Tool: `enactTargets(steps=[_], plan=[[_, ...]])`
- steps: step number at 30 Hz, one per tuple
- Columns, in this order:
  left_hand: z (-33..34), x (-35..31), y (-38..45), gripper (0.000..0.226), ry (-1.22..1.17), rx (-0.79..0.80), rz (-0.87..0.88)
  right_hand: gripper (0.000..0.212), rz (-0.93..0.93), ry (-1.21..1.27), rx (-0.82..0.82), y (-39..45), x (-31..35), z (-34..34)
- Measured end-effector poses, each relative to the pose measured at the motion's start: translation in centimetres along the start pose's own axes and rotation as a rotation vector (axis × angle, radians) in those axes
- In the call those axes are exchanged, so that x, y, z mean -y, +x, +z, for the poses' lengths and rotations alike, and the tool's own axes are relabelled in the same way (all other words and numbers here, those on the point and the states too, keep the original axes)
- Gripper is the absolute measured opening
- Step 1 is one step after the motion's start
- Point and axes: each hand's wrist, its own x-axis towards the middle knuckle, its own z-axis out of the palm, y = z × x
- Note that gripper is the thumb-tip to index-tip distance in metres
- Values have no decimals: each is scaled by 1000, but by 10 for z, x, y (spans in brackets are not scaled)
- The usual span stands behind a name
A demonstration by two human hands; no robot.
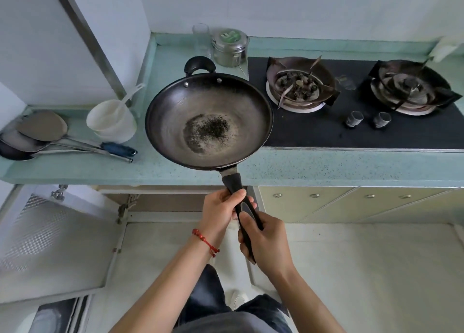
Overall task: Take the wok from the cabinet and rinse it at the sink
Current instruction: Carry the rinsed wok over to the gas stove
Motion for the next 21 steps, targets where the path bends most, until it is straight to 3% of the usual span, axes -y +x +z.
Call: enactTargets(steps=[21], plan=[[-33,-44,130,19,92,95,-94,32,90,37,-130,119,20,49]])
